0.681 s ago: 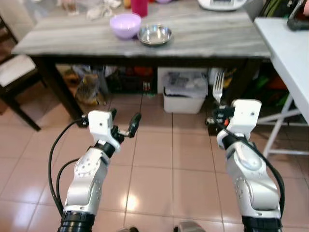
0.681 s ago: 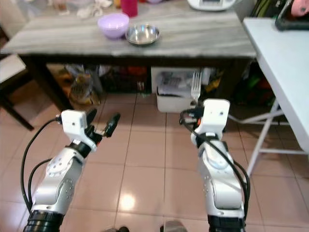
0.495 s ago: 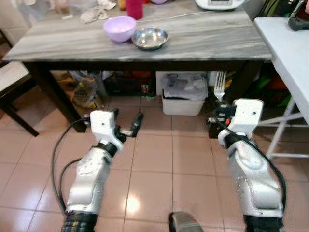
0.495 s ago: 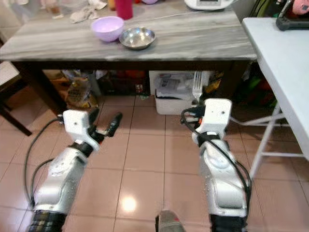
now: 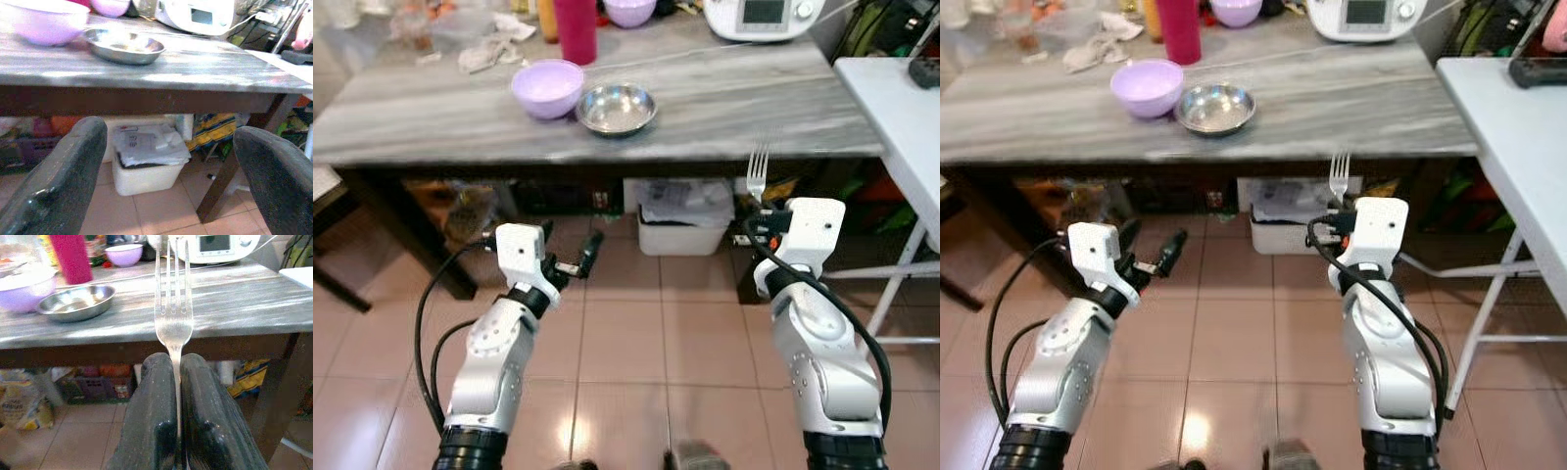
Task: Setting the table
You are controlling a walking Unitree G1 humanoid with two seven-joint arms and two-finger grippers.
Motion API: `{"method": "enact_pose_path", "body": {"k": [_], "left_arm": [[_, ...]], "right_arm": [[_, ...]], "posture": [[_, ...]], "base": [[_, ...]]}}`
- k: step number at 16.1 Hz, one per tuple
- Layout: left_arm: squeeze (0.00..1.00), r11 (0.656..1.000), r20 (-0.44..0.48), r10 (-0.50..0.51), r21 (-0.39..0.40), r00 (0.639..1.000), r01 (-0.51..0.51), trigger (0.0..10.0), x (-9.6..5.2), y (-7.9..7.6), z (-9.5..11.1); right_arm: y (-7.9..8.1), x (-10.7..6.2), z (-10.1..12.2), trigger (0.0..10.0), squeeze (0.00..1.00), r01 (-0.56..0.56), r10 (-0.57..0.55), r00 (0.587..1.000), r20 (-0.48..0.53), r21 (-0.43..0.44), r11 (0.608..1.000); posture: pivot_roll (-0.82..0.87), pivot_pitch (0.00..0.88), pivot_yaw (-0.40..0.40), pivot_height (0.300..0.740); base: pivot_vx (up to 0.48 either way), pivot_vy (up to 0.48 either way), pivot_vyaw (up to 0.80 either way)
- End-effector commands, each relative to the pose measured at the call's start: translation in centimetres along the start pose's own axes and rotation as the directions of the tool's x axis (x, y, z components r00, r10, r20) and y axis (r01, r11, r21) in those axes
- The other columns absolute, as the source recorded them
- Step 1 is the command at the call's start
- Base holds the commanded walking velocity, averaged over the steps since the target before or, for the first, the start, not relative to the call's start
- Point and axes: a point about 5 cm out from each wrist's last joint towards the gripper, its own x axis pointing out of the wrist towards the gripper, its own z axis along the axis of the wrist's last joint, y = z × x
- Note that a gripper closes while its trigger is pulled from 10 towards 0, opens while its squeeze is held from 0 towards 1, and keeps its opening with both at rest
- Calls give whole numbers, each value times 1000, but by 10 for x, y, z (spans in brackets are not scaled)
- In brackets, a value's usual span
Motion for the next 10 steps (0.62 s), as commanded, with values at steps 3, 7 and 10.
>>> {"method": "enact_pose_path", "body": {"k": [3, 7, 10], "left_arm": [[0, 1000, -5, -24, -10, 1000, 24, 10000, 1, -6, -2], [0, 999, -13, -39, -16, 999, 38, 10000, 1, -10, -4], [0, 999, -14, -41, -14, 999, 41, 10000, 1, -10, -4]], "right_arm": [[-5, -1, 4, 10000, 0, 13, -13, 1000, 14, -10, 1000], [-5, -1, 3, 10000, 0, 19, -19, 1000, 12, -9, 1000], [-5, -2, 3, 10000, 0, 20, -20, 1000, 10, -10, 1000]], "posture": [[-248, 160, 27, 740], [-251, 164, 29, 740], [-250, 166, 29, 740]], "base": [[453, 0, 0], [453, 0, 0], [454, 0, 0]]}}
